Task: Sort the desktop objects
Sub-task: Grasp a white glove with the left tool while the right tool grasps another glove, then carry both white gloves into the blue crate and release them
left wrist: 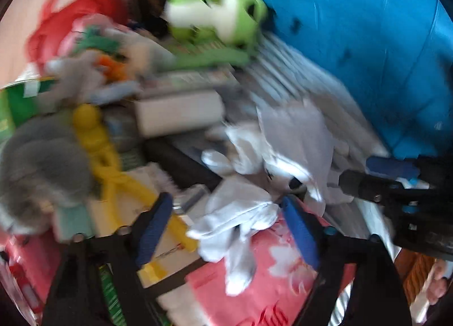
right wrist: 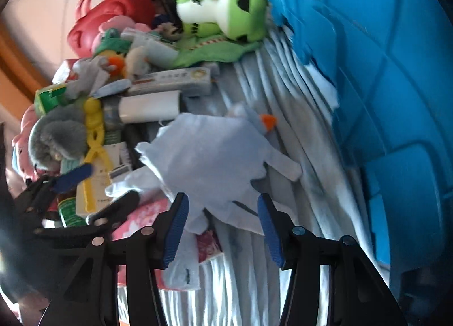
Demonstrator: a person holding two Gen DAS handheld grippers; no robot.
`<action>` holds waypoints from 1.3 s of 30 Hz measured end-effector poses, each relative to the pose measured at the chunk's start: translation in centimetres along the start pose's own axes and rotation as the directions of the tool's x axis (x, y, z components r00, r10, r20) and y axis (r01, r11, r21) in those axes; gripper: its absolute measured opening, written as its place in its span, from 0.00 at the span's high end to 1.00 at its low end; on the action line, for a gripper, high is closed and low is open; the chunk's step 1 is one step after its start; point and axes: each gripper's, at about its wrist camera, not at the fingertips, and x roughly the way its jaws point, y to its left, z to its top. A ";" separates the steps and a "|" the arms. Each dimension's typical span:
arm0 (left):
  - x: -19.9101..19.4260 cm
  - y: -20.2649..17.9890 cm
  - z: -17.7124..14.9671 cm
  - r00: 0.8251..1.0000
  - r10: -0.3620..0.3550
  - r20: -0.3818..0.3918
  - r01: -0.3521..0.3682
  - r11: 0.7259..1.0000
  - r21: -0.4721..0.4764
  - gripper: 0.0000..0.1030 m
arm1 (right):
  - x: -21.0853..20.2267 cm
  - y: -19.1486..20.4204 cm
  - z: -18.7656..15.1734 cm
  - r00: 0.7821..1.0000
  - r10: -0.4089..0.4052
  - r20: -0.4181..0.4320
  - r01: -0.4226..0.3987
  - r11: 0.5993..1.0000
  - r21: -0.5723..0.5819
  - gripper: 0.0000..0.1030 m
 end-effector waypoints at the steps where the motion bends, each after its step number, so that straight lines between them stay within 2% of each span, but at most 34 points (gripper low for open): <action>1: 0.6 -0.4 0.1 0.999 0.037 0.000 -0.037 0.998 0.041 0.40 | 0.2 -0.2 0.0 1.000 0.002 -0.004 -0.002 1.000 0.013 0.44; 2: 1.1 -0.5 0.0 1.000 0.021 -0.020 -0.019 0.998 0.056 0.63 | 0.4 -0.3 0.0 1.000 0.000 -0.003 0.000 1.000 0.023 0.43; 4: 1.5 0.3 0.1 0.998 -0.057 -0.030 0.057 0.998 0.003 0.72 | 0.9 -0.3 0.1 1.000 0.002 -0.001 -0.002 0.999 0.041 0.40; 6: 1.5 0.8 0.4 0.997 -0.079 -0.021 0.079 0.997 -0.017 0.85 | 1.6 -0.1 0.2 1.000 0.020 -0.004 -0.019 0.998 0.053 0.36; 8: 1.5 1.1 0.6 0.997 -0.074 -0.011 0.073 0.997 -0.026 0.87 | 2.4 0.4 0.4 0.999 0.035 -0.011 -0.035 0.998 0.051 0.29; 11: 1.2 1.6 0.6 0.997 -0.077 0.007 0.077 0.996 -0.042 0.88 | 3.7 1.1 1.0 0.998 0.056 -0.011 -0.055 0.997 0.049 0.33; 12: 1.0 1.7 0.6 0.997 -0.081 0.014 0.081 0.996 -0.047 0.88 | 3.9 1.2 1.2 0.998 0.060 -0.014 -0.059 0.997 0.046 0.47; 13: 0.7 1.9 0.6 0.996 -0.080 0.026 0.081 0.995 -0.050 0.88 | 4.3 1.3 1.5 0.996 0.088 -0.021 -0.086 0.995 0.045 0.57; 14: 0.3 2.1 0.6 0.996 -0.076 0.040 0.078 0.996 -0.052 0.88 | 4.4 1.5 1.6 0.996 0.091 -0.026 -0.089 0.995 0.044 0.58; 15: -0.4 2.3 0.6 0.996 -0.069 0.059 0.072 0.996 -0.056 0.88 | 4.0 1.8 1.7 0.997 0.077 -0.015 -0.076 0.997 0.030 0.66; 16: -1.1 2.5 0.7 0.995 -0.067 0.080 0.072 0.996 -0.060 0.88 | 3.6 2.0 1.8 0.997 0.081 0.003 -0.081 0.996 0.025 0.78; 18: -2.6 3.1 0.9 0.991 -0.051 0.123 0.061 0.996 -0.072 0.88 | 2.5 2.1 2.0 0.996 0.079 0.032 -0.080 0.996 0.024 0.89; 22: -5.8 4.4 1.7 0.977 -0.013 0.212 0.035 0.995 -0.098 0.88 | 0.1 2.4 2.7 0.993 0.092 0.080 -0.092 0.996 -0.002 0.91; 27: -8.9 5.7 2.5 0.962 0.030 0.271 0.009 0.990 -0.141 0.88 | -2.2 3.2 3.5 0.986 0.105 0.131 -0.103 0.994 -0.023 0.92; 31: -11.4 5.8 3.3 0.948 0.040 0.316 0.013 0.987 -0.163 0.88 | -5.4 4.6 4.6 0.974 0.101 0.204 -0.088 0.993 -0.074 0.92; 33: -12.9 5.7 3.7 0.938 0.035 0.344 0.024 0.986 -0.167 0.88 | -7.1 5.1 5.1 0.964 0.112 0.240 -0.093 0.992 -0.089 0.92; 35: -14.6 5.4 4.4 0.923 0.036 0.383 0.029 0.986 -0.163 0.88 | -10.0 5.5 5.7 0.946 0.125 0.299 -0.097 0.989 -0.107 0.92; 38: -17.4 4.3 5.6 0.894 0.031 0.447 0.036 0.989 -0.141 0.88 | -14.0 5.8 6.4 0.917 0.131 0.377 -0.088 0.988 -0.129 0.92; 39: -18.7 3.7 6.3 0.880 0.024 0.475 0.043 0.991 -0.130 0.88 | -15.6 5.7 6.6 0.905 0.133 0.405 -0.086 0.988 -0.132 0.92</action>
